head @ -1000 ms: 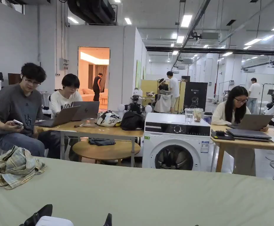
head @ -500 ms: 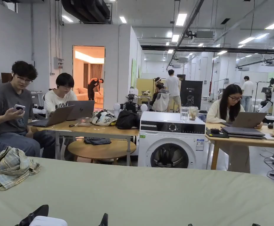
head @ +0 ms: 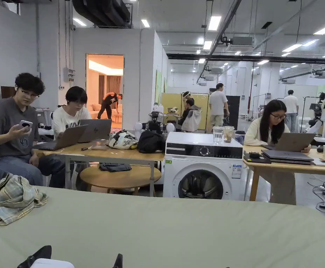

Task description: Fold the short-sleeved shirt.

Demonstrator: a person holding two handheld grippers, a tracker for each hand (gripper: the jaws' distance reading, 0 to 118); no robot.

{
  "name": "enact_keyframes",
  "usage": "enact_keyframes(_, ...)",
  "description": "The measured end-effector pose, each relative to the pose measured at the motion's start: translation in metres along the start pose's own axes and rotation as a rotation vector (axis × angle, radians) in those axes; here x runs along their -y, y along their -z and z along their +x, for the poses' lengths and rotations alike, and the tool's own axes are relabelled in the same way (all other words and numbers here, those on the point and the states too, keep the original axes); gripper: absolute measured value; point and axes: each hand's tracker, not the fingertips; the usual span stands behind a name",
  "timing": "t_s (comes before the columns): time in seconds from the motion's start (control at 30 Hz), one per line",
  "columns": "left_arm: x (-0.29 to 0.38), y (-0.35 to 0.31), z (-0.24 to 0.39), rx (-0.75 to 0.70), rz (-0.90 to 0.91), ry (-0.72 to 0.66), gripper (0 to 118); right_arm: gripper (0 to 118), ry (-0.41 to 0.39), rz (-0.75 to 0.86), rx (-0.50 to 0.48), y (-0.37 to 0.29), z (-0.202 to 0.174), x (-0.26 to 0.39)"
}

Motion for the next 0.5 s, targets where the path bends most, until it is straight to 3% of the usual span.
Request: enact_keyframes(0.5, 0.0005, -0.0015, -0.0007, 0.002, 0.003, 0.001, 111, 118, -0.001, 0.005, -0.003, -0.0018, -0.0017, -0.0013)
